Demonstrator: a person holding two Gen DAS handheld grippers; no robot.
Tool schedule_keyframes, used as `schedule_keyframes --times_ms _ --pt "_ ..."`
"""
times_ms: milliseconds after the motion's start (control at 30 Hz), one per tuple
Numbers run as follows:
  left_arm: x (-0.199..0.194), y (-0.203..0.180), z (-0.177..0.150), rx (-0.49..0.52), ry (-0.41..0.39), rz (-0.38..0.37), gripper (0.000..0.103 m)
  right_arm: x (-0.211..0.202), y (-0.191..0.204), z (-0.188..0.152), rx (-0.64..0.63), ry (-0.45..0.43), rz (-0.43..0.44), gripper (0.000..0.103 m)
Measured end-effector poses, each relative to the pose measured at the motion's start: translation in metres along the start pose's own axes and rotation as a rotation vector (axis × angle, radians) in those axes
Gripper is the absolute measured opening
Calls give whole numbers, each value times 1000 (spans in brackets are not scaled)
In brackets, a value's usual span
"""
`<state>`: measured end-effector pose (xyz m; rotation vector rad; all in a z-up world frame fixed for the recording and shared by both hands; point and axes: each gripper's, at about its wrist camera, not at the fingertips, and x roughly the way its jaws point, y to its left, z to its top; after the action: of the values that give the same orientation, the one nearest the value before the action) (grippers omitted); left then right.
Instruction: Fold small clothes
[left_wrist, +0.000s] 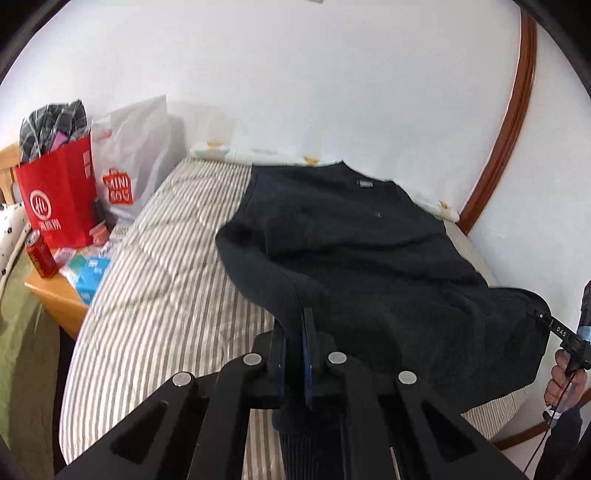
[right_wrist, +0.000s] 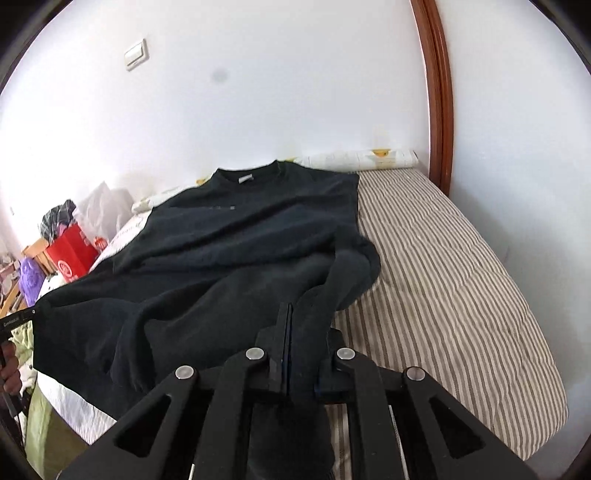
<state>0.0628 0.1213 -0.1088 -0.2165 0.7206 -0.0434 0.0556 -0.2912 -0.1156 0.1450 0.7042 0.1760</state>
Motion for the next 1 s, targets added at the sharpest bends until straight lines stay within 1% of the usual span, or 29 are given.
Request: schedule_keyframes --times_ms 100,200,467,533,767,900,1000 --pt "4 -6 17 -2 -23 2 7 8 0 19 19 -2 5 8" --pt "13 -10 34 4 -37 19 7 18 1 37 29 -6 5 8" --pt "45 -19 72 37 -30 59 7 57 0 90 57 9 26 9" --pt "57 -20 82 44 -21 69 7 66 1 98 65 16 31 9" --pt "95 -14 113 29 10 66 7 110 -5 128 98 60 51 9" --pt "120 -9 122 23 26 69 7 140 -11 139 108 87 48 9" --pt "144 -3 127 10 43 87 7 163 -15 144 101 106 43 9"
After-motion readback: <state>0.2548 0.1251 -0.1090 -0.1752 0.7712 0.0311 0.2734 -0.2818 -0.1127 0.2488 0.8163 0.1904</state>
